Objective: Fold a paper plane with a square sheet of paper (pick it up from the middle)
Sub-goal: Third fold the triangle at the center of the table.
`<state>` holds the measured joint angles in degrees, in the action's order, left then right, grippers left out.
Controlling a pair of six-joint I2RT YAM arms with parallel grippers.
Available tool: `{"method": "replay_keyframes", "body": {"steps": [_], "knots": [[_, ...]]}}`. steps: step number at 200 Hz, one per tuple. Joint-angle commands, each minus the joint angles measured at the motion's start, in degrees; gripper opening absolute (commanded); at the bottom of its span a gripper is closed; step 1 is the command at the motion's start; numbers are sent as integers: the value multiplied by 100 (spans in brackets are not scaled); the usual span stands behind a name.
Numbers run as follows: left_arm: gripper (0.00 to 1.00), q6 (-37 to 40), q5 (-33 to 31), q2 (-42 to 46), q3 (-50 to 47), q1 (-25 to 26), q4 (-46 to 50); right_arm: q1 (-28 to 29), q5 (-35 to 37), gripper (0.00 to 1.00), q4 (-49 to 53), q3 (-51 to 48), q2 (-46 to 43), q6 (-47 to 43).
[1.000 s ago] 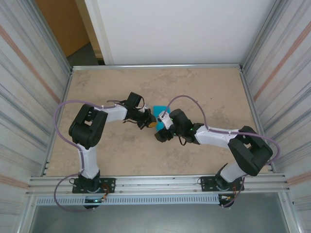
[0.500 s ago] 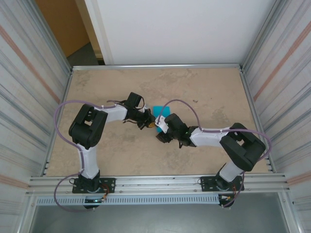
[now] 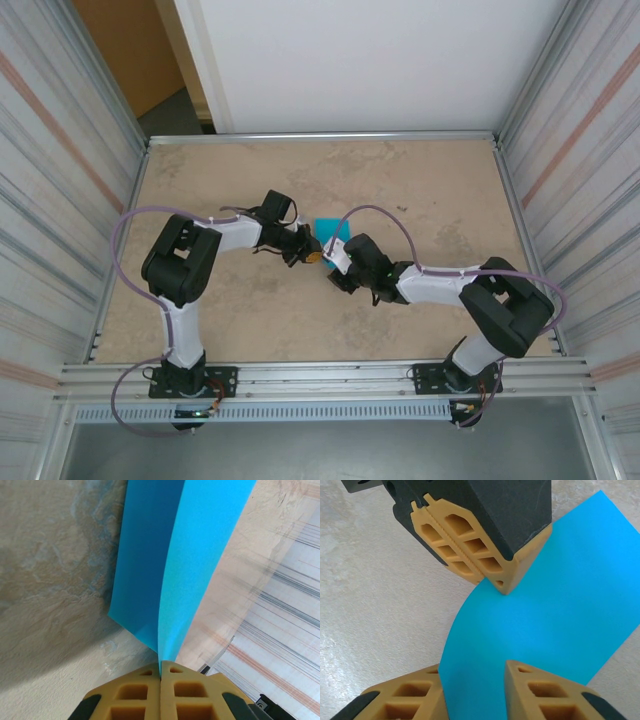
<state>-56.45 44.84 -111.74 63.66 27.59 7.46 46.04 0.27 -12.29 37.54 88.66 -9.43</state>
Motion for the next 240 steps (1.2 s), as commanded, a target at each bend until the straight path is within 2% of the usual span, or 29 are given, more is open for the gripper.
{"method": "replay_keyframes", "body": {"steps": [1,20,44,68,101,118,152,185,240], "knots": [[0,-21,51,196,81,-5,151,-99,-309,27,-23,69,-84,168],[0,-23,40,222,76,-8,183,-167,-493,23,-5,76,-95,230],[8,123,-59,338,85,-66,375,-269,-830,14,88,80,-154,296],[20,379,-222,634,3,-461,484,-410,-1340,6,433,202,-218,374],[26,763,-403,1075,85,-777,576,-669,-2318,2,942,463,-171,659],[27,861,-452,1040,252,-668,516,-787,-2825,2,1048,534,-106,858],[25,1010,-454,451,864,-249,628,-820,-3264,1,1272,690,131,1074],[19,1351,-827,-13,1478,-55,1441,-825,-3461,0,1245,739,295,1393],[12,1794,-1082,-739,2023,180,2154,-851,-3552,0,1289,832,537,1524]]}}
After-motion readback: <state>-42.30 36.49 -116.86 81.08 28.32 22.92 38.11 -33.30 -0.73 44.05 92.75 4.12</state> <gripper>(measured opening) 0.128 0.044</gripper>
